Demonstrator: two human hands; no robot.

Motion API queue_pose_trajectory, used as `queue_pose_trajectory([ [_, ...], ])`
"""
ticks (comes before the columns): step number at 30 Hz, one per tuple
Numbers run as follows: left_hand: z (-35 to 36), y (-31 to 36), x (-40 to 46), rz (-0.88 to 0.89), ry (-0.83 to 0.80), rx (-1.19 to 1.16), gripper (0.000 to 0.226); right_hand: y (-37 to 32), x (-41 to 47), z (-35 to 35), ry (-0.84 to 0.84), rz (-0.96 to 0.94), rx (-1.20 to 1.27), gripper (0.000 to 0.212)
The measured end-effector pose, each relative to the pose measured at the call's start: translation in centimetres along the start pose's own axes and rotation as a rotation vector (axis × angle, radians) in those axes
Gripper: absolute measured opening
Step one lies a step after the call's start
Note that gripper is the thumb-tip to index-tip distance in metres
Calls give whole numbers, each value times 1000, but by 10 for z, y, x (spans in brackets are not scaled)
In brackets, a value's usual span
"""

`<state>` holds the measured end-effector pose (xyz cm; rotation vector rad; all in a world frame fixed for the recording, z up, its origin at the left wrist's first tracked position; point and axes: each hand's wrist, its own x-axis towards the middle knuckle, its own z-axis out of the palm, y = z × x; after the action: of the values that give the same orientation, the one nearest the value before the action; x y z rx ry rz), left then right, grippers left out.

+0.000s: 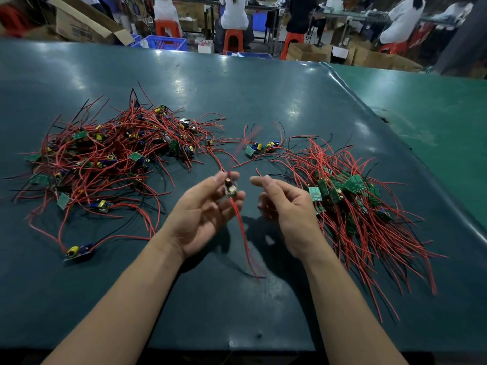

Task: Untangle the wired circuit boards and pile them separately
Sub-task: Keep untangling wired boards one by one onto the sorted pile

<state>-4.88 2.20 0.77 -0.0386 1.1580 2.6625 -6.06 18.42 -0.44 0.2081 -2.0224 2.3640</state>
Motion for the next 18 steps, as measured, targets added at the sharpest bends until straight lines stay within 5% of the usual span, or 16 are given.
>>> queue_pose_trajectory([
  [4,3,-13,0,-68,-54,231,20,1,-4,8,-63,64,69,22],
  [12,1,-15,1,-147,-52,301,8,2,-2,2,-8,78,58,19],
  [18,5,-13,0,-164,-42,336,25,3,2,-1,76,40,12,17],
])
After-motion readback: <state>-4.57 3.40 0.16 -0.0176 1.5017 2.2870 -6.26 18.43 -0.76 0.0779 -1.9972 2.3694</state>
